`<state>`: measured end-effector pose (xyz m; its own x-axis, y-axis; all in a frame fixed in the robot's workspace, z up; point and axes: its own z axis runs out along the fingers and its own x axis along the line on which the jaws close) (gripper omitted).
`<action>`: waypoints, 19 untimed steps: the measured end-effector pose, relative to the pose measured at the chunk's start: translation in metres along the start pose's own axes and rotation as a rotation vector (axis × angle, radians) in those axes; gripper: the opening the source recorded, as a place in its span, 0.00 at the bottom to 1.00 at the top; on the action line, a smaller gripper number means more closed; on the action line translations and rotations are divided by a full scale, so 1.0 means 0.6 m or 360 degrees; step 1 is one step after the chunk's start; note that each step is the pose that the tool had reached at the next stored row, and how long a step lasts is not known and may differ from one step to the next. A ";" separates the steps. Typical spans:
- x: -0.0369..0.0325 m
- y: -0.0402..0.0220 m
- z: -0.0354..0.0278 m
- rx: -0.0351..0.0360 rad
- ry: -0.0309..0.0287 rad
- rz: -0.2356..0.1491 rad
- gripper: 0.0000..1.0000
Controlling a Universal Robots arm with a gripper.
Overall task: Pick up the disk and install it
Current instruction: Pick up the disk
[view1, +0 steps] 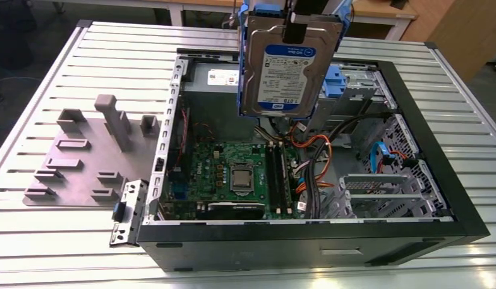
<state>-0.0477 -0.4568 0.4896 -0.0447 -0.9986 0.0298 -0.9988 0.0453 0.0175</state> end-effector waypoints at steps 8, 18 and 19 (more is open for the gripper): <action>0.000 0.000 0.000 0.0000 0.00001 0.0000 0.35; -0.001 -0.023 0.000 0.0000 0.00001 0.0000 0.35; -0.001 -0.027 0.000 0.0000 0.00001 0.0000 0.35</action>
<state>-0.0314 -0.4568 0.4896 -0.0447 -0.9986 0.0299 -0.9988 0.0452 0.0175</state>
